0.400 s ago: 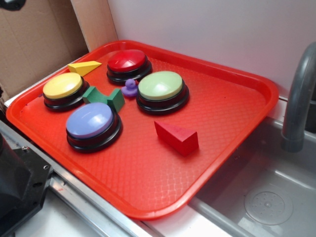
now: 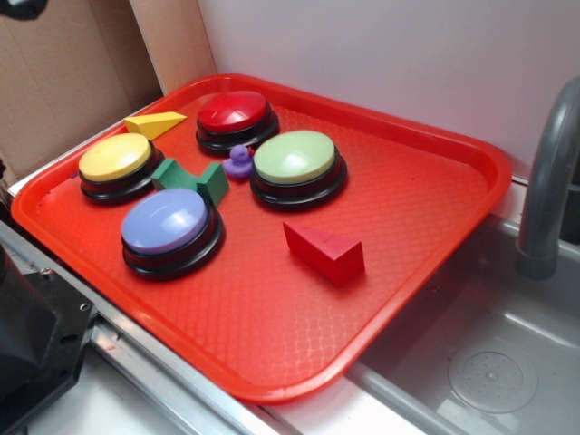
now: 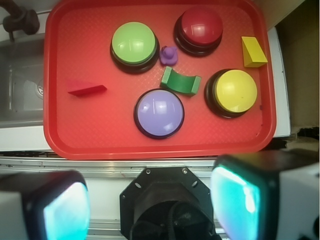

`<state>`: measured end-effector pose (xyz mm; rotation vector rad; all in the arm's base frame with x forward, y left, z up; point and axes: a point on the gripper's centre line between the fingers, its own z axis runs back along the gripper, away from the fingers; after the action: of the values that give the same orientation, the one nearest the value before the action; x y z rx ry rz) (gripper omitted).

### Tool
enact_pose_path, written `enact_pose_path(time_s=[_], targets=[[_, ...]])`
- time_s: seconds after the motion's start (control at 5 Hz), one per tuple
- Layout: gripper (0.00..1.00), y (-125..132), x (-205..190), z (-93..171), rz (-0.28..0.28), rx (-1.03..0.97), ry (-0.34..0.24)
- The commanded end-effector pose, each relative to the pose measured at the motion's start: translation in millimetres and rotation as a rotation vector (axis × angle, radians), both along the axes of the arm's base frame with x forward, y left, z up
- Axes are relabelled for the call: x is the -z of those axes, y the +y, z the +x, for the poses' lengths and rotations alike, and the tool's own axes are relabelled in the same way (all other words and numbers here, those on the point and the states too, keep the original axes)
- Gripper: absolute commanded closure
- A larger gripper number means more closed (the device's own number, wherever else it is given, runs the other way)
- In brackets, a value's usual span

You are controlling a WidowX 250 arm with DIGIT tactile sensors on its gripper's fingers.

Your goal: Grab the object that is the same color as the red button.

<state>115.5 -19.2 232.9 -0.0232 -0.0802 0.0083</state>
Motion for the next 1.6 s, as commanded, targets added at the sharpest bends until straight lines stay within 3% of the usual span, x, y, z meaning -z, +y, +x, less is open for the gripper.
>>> enact_pose_path(time_s=[0.0,0.2,0.4,0.6,0.8,1.2,1.4], targets=[[0.0,-53.8,13.8,48.8,0.128,0.49,-0.106],[0.0,-73.7,31.3,64.7,0.044,0.73,-0.256],[0.0,-93.9,56.9,74.0,0.093,0.987,-0.263],[0.0,-105.8,81.1,80.4,0.016,1.229,-0.294],[0.0,-115.1,109.7,85.6,0.007,1.414,-0.236],[0.0,-126.8,161.2,96.7,-0.025,1.501,-0.11],[0.0,-127.9,175.7,97.8,-0.062,1.496,-0.108]])
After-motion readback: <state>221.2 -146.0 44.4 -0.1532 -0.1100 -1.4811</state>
